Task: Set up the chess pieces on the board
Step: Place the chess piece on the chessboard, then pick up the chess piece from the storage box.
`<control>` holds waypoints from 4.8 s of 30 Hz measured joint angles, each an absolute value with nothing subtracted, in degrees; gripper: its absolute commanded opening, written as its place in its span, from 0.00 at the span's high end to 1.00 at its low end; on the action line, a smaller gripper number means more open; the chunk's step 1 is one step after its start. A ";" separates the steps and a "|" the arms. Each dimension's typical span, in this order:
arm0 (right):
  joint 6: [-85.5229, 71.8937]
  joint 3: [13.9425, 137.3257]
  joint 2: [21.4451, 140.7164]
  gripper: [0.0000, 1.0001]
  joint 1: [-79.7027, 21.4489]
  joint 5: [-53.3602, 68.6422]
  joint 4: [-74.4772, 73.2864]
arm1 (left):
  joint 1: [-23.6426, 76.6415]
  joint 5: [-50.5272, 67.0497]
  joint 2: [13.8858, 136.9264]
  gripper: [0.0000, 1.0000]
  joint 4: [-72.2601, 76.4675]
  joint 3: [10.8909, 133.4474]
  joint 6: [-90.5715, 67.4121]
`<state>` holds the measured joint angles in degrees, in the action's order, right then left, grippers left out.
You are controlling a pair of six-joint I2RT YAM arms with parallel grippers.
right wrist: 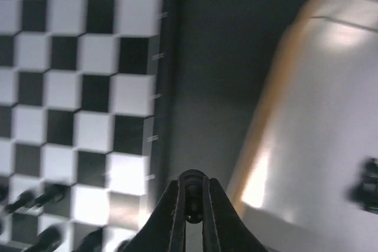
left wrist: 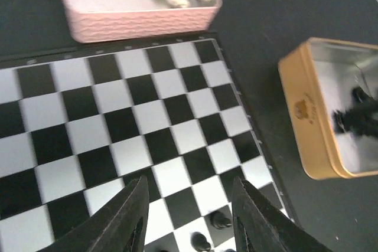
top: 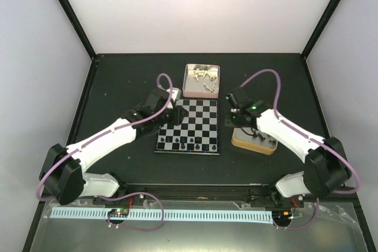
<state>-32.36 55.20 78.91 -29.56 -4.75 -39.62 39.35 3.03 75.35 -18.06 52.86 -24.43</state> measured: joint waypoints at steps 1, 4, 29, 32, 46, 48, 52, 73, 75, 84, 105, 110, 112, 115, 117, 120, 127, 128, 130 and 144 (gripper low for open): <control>-32.58 56.69 80.14 0.99 -32.71 -4.36 -40.14 | 38.13 2.79 74.37 0.59 -17.74 51.79 -25.58; -32.99 60.03 84.71 0.98 -39.07 -3.18 -40.58 | 34.02 2.55 71.07 0.57 -16.97 48.03 -29.04; -30.02 72.86 105.49 0.87 -50.24 -0.43 -50.02 | 26.20 5.67 65.63 0.55 -14.94 41.39 -34.76; -29.58 73.34 106.28 0.81 -50.37 -0.25 -51.13 | 26.17 6.07 65.63 0.55 -14.92 41.28 -34.76; -31.35 74.65 101.86 0.74 -50.04 -4.45 -51.79 | 25.91 7.16 65.63 0.54 -14.87 41.19 -34.76; -32.12 74.30 99.26 0.74 -49.17 -5.96 -51.42 | 25.91 7.29 65.63 0.54 -14.87 41.19 -34.76; -33.98 70.06 91.83 0.72 -44.16 -9.47 -49.74 | 25.89 7.60 65.63 0.53 -14.83 41.19 -34.76; -36.21 42.61 81.19 0.51 -13.17 -11.97 -39.55 | 25.56 9.21 65.63 0.53 -14.50 41.19 -34.70; -36.18 41.25 81.67 0.51 -12.51 -10.76 -38.30 | 25.56 9.21 65.63 0.52 -14.50 41.19 -34.70; -35.44 41.67 84.62 0.68 -11.60 -7.27 -32.58 | 25.56 9.21 66.13 0.52 -14.52 41.21 -34.70; -30.20 49.87 93.67 0.53 -11.38 -10.63 -29.63 | 25.52 9.23 67.11 0.52 -14.50 41.21 -34.59; -28.71 51.53 95.22 0.49 -10.76 -11.31 -29.63 | 25.50 9.21 67.29 0.52 -14.52 41.21 -34.52; -28.34 52.34 95.72 0.47 -10.33 -11.57 -29.78 | 25.50 9.23 67.29 0.52 -14.50 41.21 -34.48; -27.92 53.19 96.44 0.51 -9.61 -11.79 -29.89 | 25.50 9.23 67.29 0.52 -14.50 41.21 -34.46; -27.40 53.78 96.86 0.58 -9.15 -11.70 -29.93 | 25.47 9.23 67.29 0.52 -14.50 41.21 -34.46; -26.79 54.17 97.25 0.68 -8.82 -11.03 -29.93 | 25.45 9.23 67.29 0.52 -14.52 41.21 -34.46; -25.71 53.58 96.57 0.75 -8.67 -7.86 -29.95 | 25.45 9.26 67.29 0.53 -14.50 41.21 -34.46; -25.63 53.30 96.25 0.76 -8.64 -7.33 -29.98 | 25.45 9.26 67.29 0.53 -14.50 41.21 -34.46; -25.45 52.82 95.72 0.79 -8.64 -6.81 -30.06 | 25.45 9.28 67.29 0.52 -14.50 41.21 -34.46; -23.68 52.36 95.48 0.64 -8.64 -6.04 -29.23 | 25.45 10.04 67.61 0.53 -14.50 41.21 -34.46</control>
